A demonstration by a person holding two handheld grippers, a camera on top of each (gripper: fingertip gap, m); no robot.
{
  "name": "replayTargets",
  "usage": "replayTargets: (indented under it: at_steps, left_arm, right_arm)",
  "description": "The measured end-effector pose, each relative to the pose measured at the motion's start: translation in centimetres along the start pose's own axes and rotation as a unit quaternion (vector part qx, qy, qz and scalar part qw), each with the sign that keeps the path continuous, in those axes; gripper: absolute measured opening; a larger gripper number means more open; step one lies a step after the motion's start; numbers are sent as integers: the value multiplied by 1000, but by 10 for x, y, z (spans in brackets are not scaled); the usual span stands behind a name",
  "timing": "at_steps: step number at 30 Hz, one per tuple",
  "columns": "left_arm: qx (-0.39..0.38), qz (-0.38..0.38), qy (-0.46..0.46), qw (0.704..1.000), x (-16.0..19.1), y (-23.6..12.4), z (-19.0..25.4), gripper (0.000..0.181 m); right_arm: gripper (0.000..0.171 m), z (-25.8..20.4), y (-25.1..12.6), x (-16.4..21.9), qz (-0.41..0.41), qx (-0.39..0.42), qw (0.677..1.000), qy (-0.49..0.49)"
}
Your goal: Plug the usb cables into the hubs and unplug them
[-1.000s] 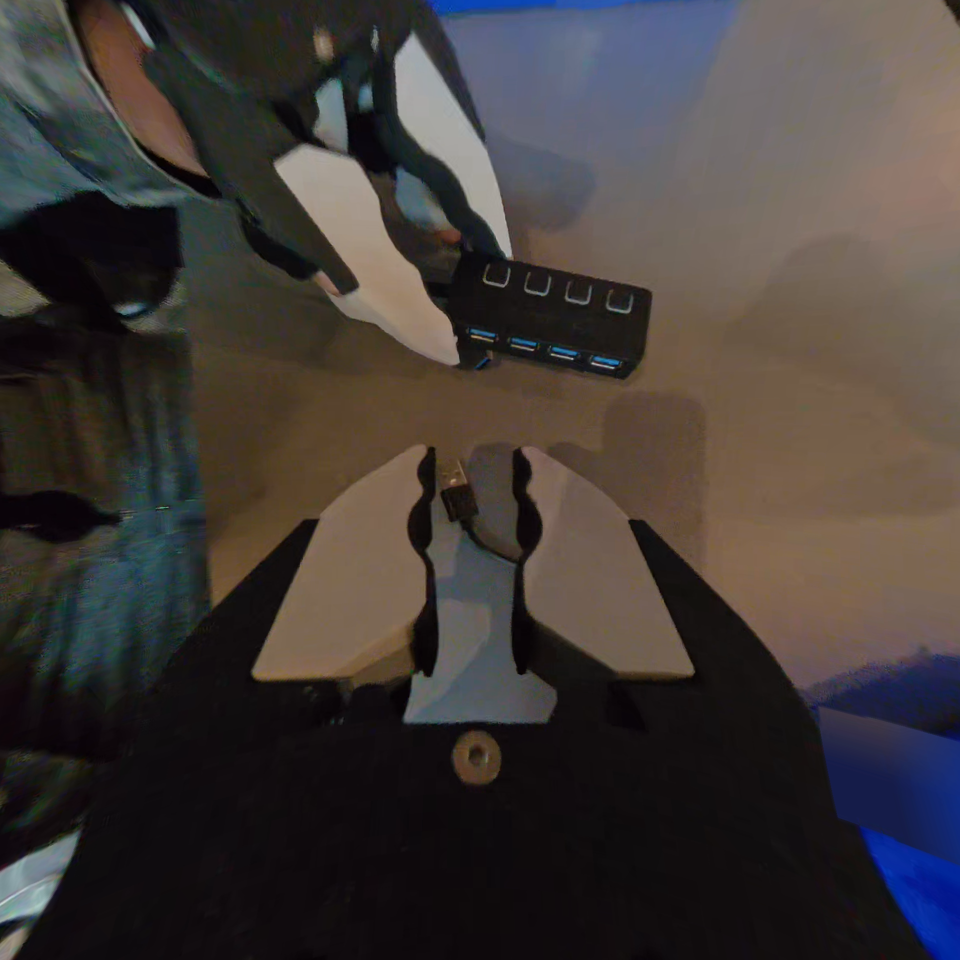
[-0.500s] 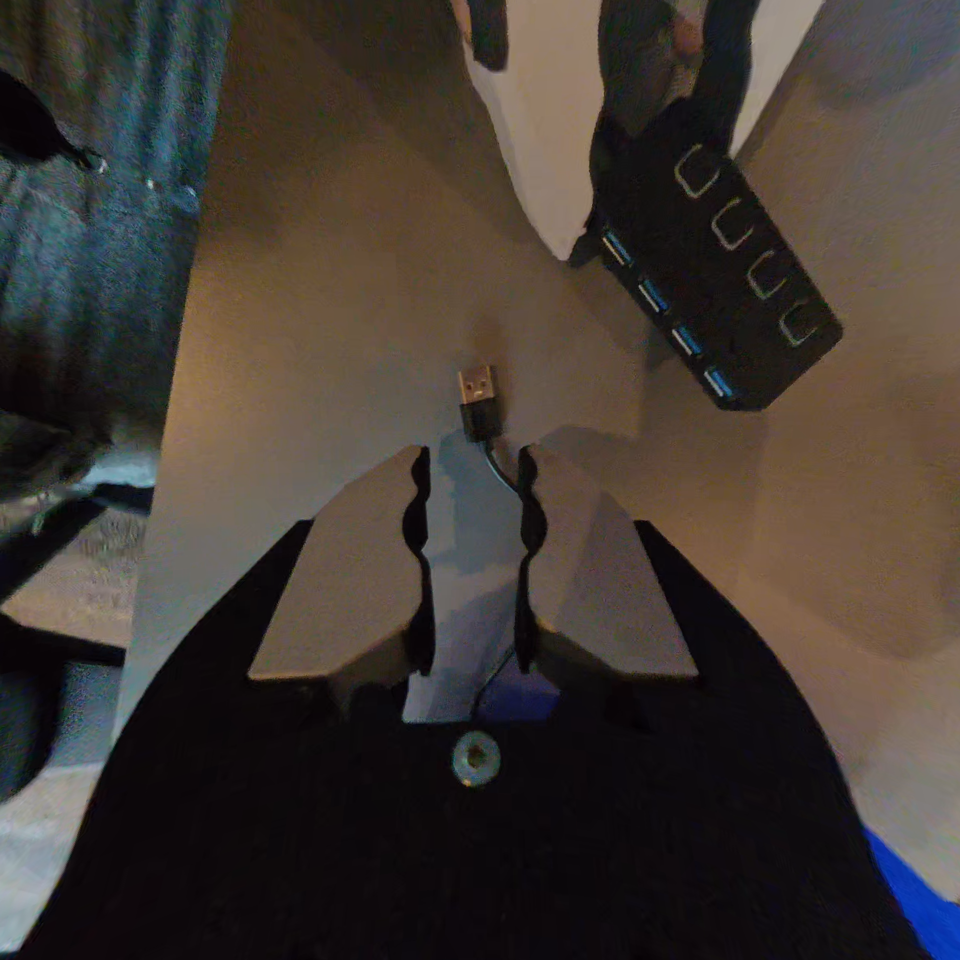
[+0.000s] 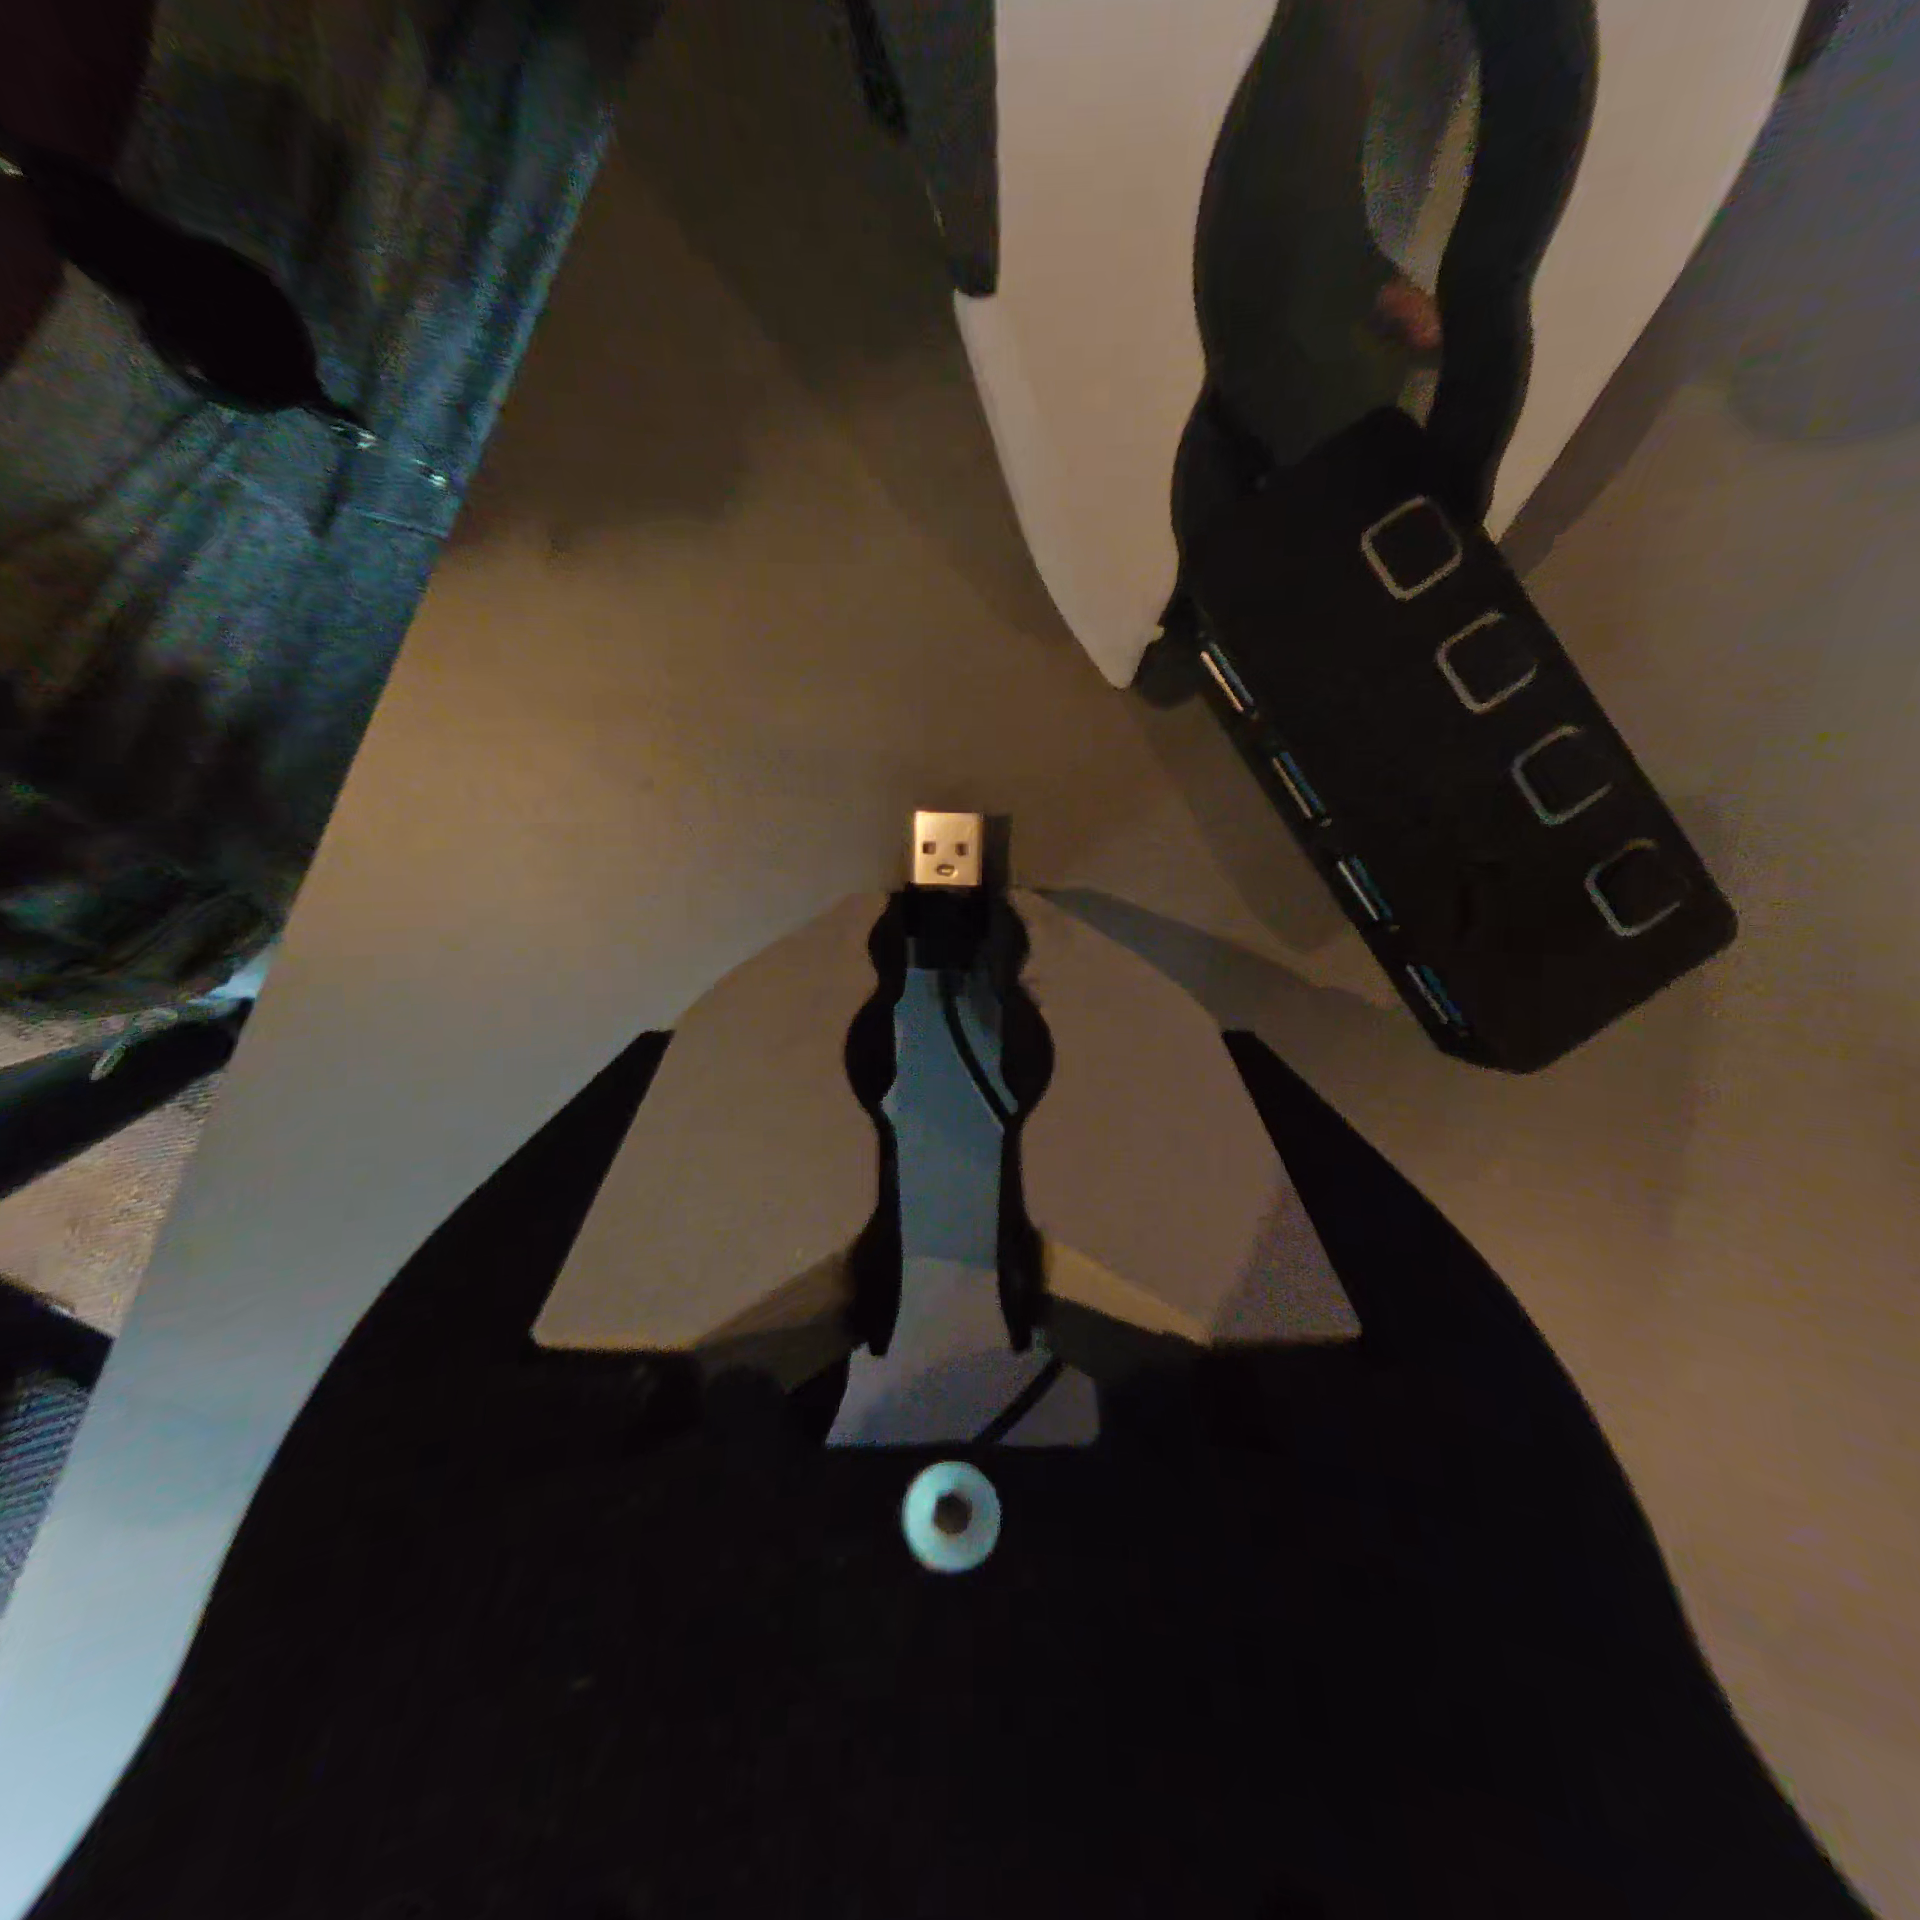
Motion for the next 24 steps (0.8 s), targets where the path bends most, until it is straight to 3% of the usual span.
replayTargets:
  at_steps: [8, 12, 14, 17, 24]
  left_arm:
    - [3, 7, -18, 1000, -1, -1, -3, 46]
    - [18, 30, -48, 998, -5, -5, -7, 46]
    - [19, 29, -54, 998, -5, -5, -9, 46]
    - [-19, 18, -32, 999, -3, -2, -9, 46]
    - [-46, 5, 17, 999, 0, 2, -4, 46]
  right_arm:
    - [14, 0, -5, 1, -41, 157, 982, 95]
    - [14, 13, -22, -12, 79, 214, 924, 308]
    - [14, 16, -28, -14, 101, 223, 902, 357]
    - [14, 17, -21, -10, 39, 243, 898, 364]
    - [14, 24, -5, -13, 37, 230, 897, 376]
Point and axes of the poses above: each gripper's, where its closed fingertips meet, y out along the fingers, x out of its underside, z = x × y across the jaws, the point moved 5 cm from there along -y, back along the fingers, and after that the axes turned 9 degrees about -y, right-handed, at the moved point
